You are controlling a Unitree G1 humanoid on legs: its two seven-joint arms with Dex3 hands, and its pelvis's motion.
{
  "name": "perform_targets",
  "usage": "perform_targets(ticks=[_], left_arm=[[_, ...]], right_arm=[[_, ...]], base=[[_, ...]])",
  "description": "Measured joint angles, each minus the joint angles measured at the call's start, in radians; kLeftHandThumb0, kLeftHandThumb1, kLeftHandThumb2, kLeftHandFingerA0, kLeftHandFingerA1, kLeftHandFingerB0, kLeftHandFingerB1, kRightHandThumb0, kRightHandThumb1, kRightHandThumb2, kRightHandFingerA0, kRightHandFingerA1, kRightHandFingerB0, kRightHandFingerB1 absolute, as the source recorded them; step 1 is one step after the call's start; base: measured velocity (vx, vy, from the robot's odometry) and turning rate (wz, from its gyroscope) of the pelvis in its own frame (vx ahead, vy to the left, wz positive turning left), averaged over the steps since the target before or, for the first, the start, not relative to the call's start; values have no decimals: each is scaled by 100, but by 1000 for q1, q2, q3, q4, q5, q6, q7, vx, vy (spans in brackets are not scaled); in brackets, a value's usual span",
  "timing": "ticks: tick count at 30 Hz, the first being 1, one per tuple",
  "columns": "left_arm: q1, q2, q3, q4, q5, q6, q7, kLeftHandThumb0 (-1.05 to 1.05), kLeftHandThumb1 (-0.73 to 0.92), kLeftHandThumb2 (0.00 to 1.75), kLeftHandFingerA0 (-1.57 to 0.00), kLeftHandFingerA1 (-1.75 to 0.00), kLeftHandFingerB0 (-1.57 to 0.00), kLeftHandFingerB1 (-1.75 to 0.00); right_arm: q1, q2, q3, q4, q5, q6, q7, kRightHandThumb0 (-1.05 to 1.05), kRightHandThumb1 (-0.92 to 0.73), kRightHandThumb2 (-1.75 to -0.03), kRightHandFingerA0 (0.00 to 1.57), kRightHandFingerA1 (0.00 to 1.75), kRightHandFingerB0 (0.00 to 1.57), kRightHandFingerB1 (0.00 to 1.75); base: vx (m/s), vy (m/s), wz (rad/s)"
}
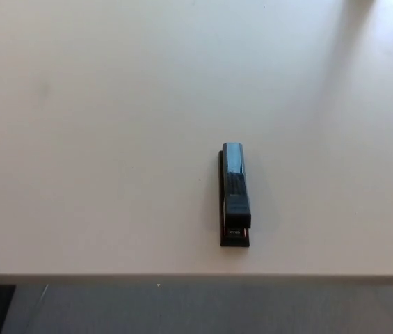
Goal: The robot uses its right hand to press on the stapler that is in the middle of the desk
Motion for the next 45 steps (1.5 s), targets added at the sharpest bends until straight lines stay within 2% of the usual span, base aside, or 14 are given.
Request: perform_targets(ticks=[3, 13, 14, 15, 28, 31, 32, 34, 35, 36, 37, 38, 40, 45], left_arm=[[-2, 3, 12, 20, -14, -19, -19, -38, 92, 97, -2, -36, -1, -28], [-5, 6, 21, 38, -34, -50, -49, -35, 92, 91, -4, -31, 0, -23], [-5, 6, 21, 39, -35, -51, -50, -41, 92, 94, -3, -32, -2, -24], [-5, 6, 21, 40, -35, -52, -51, -35, 92, 91, -4, -31, 0, -23], [-19, 19, 20, 42, -38, -52, -59, -40, 92, 95, -3, -34, -2, -24], [-25, 21, 20, 44, -39, -52, -60, -41, 92, 95, -5, -36, -1, -27], [-26, 21, 20, 44, -39, -52, -60, -41, 92, 95, -3, -35, -2, -26], [-29, 21, 19, 46, -39, -52, -60, -40, 92, 98, -2, -35, -1, -27], [-31, 21, 19, 47, -39, -52, -60, -40, 92, 99, -1, -35, -1, -29], [-33, 21, 18, 48, -39, -52, -60, -40, 92, 98, -2, -35, -1, -28], [-34, 21, 18, 48, -39, -52, -60, -39, 92, 98, -2, -37, -2, -30], [-35, 21, 18, 49, -39, -52, -60, -40, 92, 96, -3, -36, -2, -29], [-39, 21, 17, 49, -39, -52, -60, -39, 92, 98, -2, -37, -1, -29], [-41, 21, 16, 50, -38, -52, -60, -39, 92, 96, -3, -37, -2, -30]], right_arm=[[-8, -10, -50, 20, 22, -19, -2, -78, -72, -94, 11, 35, 0, 0], [-3, -84, -302, 11, 146, 1, -36, -80, -70, -94, 20, 46, 0, 0], [1, -93, -331, 15, 161, 4, -37, -75, -89, -66, 27, 39, 0, 0], [3, -99, -352, 19, 171, 6, -39, -96, -82, -105, 27, 51, 0, 2], [88, -198, -618, -38, 318, -62, -87, -81, -83, -106, 44, 53, 0, 7], [68, -263, -684, -118, 353, -75, -117, -75, -75, -98, 86, 59, 0, 4], [59, -290, -698, -141, 359, -79, -133, -65, -91, -68, 117, 65, 0, 23], [40, -331, -716, -168, 362, -83, -161, -63, -89, -71, 130, 72, 8, 19], [32, -345, -723, -179, 363, -83, -172, -66, -75, -100, 125, 95, 6, 35], [20, -364, -732, -195, 364, -83, -188, -58, -89, -66, 134, 98, 15, 29], [10, -378, -740, -216, 364, -82, -201, -60, -71, -93, 132, 122, 17, 42], [-1, -388, -747, -238, 364, -81, -213, -52, -85, -67, 130, 133, 26, 31], [-23, -406, -762, -307, 364, -76, -239, -43, -83, -65, 130, 124, 30, 31], [-69, -429, -767, -465, 365, -59, -269, -22, -61, -86, 135, 119, 83, 52]], base=[[0, 0, 0], [0, 0, 0], [0, 0, 0], [0, 0, 0], [0, 0, 0], [0, 0, 0], [0, 0, 0], [0, 0, 0], [0, 0, 0], [0, 0, 0], [0, 0, 0], [0, 0, 0], [0, 0, 0], [0, 0, 0]])
